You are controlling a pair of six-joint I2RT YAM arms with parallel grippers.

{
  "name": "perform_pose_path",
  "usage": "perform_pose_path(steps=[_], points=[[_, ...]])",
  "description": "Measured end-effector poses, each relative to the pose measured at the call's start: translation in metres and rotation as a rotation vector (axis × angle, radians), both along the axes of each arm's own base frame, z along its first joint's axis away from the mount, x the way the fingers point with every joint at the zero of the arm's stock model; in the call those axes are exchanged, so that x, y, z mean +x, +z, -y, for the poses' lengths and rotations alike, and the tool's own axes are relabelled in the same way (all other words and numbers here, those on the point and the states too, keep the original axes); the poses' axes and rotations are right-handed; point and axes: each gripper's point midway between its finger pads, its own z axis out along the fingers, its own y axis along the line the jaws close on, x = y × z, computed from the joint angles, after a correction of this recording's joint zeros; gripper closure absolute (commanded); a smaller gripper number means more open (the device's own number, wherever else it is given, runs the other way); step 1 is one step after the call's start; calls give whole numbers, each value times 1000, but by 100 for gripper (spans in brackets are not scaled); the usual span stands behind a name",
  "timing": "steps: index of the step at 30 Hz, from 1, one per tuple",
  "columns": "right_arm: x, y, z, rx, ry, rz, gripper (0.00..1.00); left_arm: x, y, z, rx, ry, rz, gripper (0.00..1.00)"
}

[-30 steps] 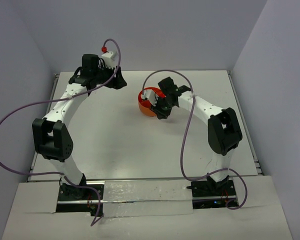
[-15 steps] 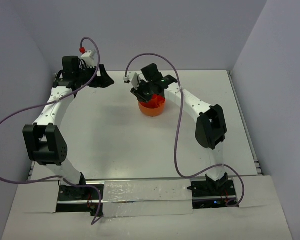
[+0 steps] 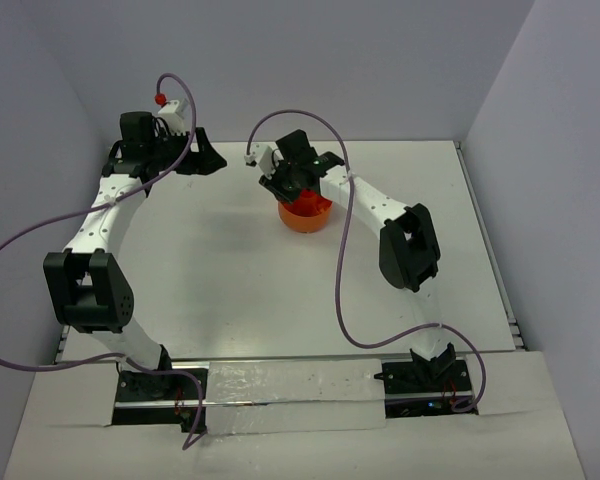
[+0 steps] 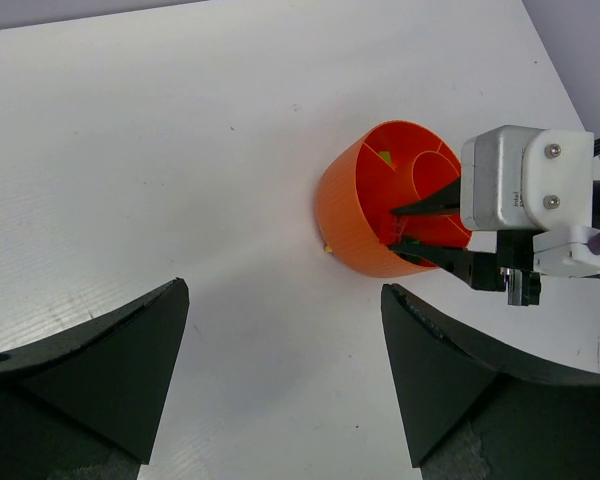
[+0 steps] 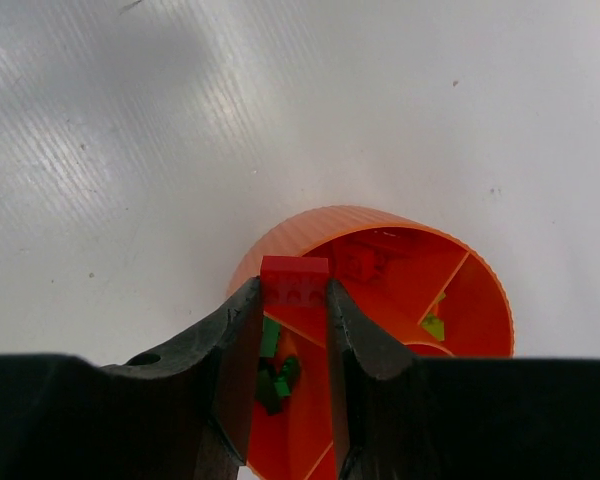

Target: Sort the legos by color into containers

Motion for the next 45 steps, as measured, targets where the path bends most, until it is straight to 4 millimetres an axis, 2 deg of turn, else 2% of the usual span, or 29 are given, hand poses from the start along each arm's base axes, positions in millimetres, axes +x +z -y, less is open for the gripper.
perform_pose_path(steps=[16,19,20,22,23,27,36,39,42,43,45], points=[[14,2,16,-19,-51,25,67,-1,1,1,-5,-8,0,10],[16,2,19,-23,-61,28,56,-1,1,0,-6,-6,-1,5],[17,2,20,-24,-62,29,48,-1,1,0,-6,-5,-1,4],[18,4,20,-25,-65,36,41,-1,1,0,-6,-5,-2,2],[19,6,20,-22,-68,38,33,-1,1,0,-6,-5,-2,1],[23,13,19,-12,-72,53,29,-1,1,0,-7,-4,-2,1],[27,26,16,13,-85,73,27,0,0,-2,1,5,-1,1],[27,27,17,21,-107,67,19,2,-2,-5,18,12,3,1],[27,37,21,47,-142,63,7,-2,-9,-8,49,13,7,1],[27,43,25,69,-164,60,1,-5,-13,-10,61,16,7,1],[23,60,40,115,-212,48,0,-15,-23,-15,89,32,-5,1]])
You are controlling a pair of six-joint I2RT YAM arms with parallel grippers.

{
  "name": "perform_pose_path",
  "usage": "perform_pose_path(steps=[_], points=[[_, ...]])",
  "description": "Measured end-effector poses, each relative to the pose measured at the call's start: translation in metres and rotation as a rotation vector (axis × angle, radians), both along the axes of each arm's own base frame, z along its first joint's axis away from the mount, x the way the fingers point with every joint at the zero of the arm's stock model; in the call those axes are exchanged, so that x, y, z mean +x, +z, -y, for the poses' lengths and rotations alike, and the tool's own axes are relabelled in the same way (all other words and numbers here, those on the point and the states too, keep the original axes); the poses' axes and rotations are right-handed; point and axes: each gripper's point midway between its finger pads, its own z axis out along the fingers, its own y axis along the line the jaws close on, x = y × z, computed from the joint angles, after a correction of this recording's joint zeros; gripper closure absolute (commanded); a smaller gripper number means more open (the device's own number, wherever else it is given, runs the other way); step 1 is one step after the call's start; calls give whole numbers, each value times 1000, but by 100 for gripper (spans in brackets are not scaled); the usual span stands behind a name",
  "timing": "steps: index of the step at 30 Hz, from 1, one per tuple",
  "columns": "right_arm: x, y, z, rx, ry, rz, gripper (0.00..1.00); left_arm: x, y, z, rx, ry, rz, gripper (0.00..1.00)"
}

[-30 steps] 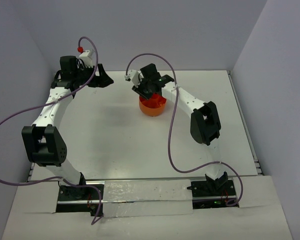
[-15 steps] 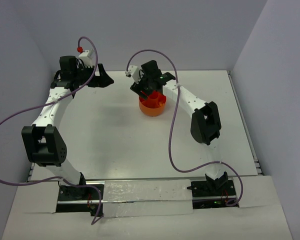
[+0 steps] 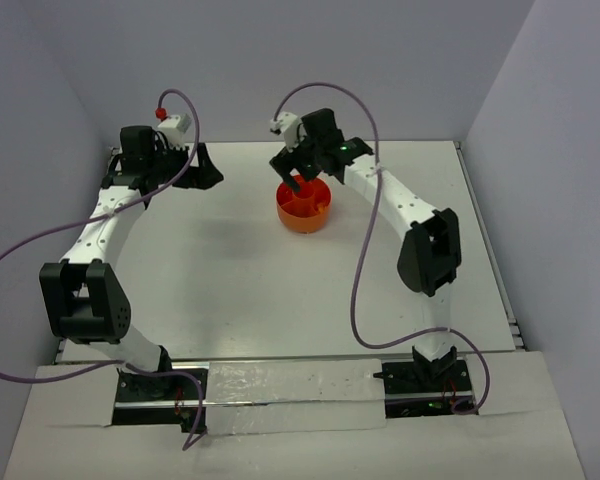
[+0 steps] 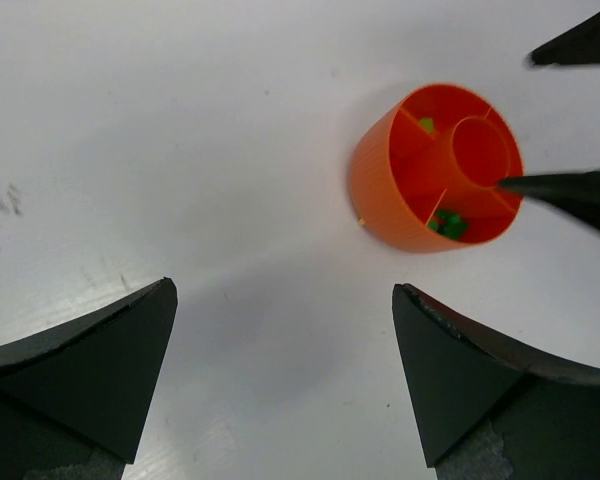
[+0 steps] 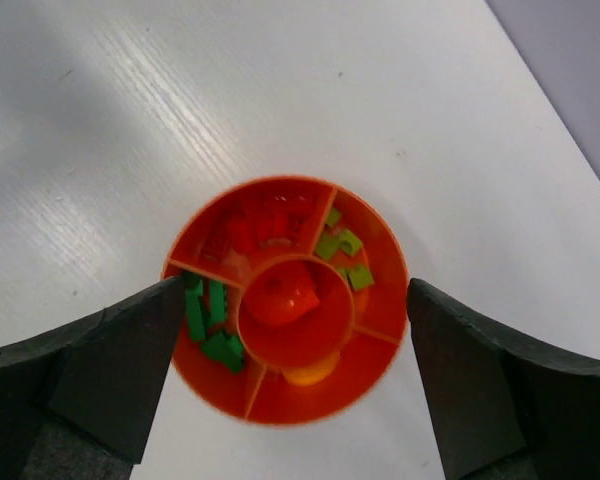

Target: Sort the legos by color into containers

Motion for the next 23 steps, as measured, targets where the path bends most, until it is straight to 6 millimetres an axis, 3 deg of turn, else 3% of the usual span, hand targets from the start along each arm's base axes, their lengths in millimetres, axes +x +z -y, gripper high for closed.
perform_pose_path(steps=[5,8,10,15,19,23], points=[[-8,57,71,140,-180,45,0,-18,-12,-15,59,66,-7,1],[-25,75,124,183,-310,70,0,-26,-12,-22,86,97,5,1],[-32,80,149,211,-381,123,0,-31,-11,-27,102,111,27,1],[-77,27,195,179,-511,58,0,-48,-22,-40,144,171,39,1],[-100,-15,221,148,-591,-9,0,-54,-36,-48,175,209,24,1],[-116,-30,233,146,-634,-28,0,-59,-48,-52,191,223,1,1]])
